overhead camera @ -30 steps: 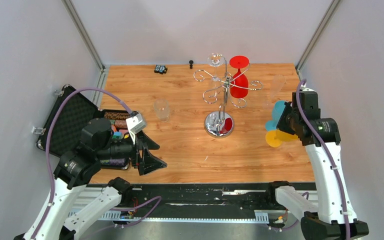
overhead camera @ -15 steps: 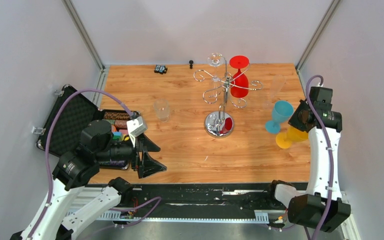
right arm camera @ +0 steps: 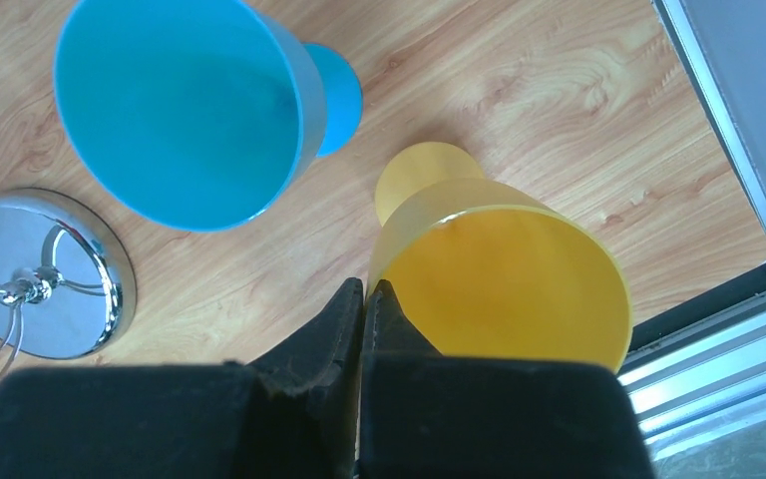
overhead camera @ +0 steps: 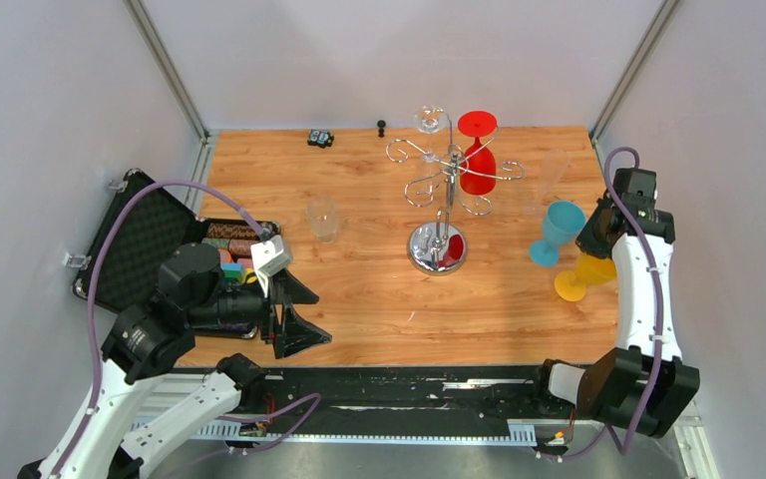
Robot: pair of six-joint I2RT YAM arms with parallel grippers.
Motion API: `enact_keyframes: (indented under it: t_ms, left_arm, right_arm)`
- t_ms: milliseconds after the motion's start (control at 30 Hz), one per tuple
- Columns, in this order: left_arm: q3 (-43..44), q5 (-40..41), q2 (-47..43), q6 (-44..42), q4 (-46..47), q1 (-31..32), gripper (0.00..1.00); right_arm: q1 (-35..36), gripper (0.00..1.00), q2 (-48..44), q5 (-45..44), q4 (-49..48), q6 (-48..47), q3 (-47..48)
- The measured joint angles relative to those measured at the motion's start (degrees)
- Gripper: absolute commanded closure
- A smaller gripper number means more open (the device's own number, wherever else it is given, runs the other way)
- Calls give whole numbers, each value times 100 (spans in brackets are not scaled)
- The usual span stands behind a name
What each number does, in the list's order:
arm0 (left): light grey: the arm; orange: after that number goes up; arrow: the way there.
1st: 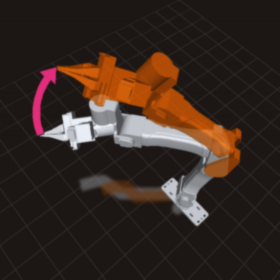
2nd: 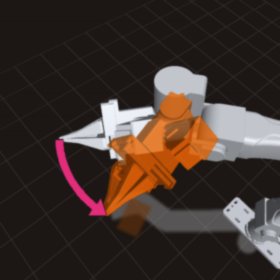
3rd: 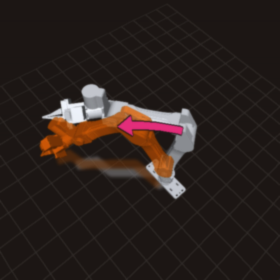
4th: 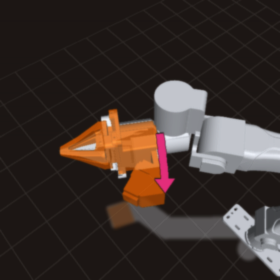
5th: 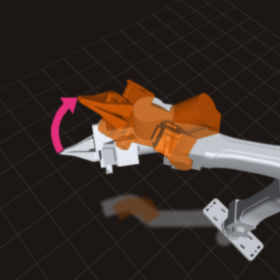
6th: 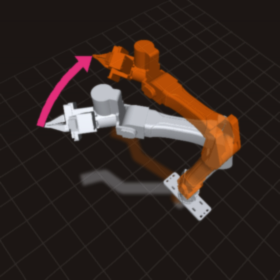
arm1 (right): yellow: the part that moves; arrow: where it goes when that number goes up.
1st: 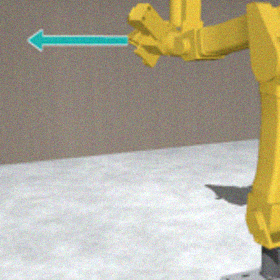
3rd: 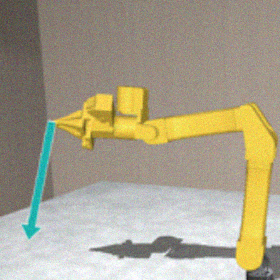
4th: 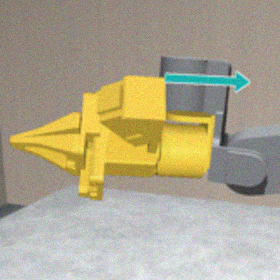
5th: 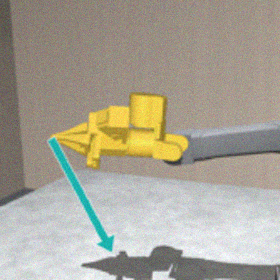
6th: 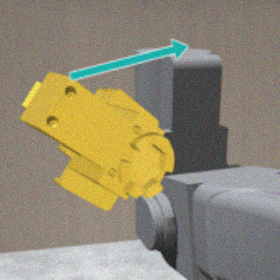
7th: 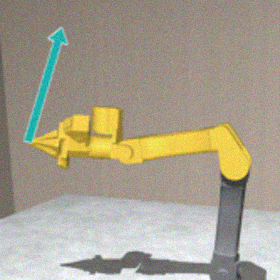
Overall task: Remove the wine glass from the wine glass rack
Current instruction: Place the wine glass at the center of the board.
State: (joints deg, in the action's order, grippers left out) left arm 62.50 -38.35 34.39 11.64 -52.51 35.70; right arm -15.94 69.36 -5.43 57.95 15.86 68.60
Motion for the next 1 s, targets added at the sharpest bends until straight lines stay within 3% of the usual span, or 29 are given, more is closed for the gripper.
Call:
enact_keyframes:
  t_ms: [700,1000]
  left_arm:
    - [-33,264,-22,-4,-61,140,0]
    - [-33,289,-22,-9,-94,144,0]
  right_arm:
    - [0,100,457,-175,-289,-120,-223]
    - [0,82,557,-201,-356,-122,-225]
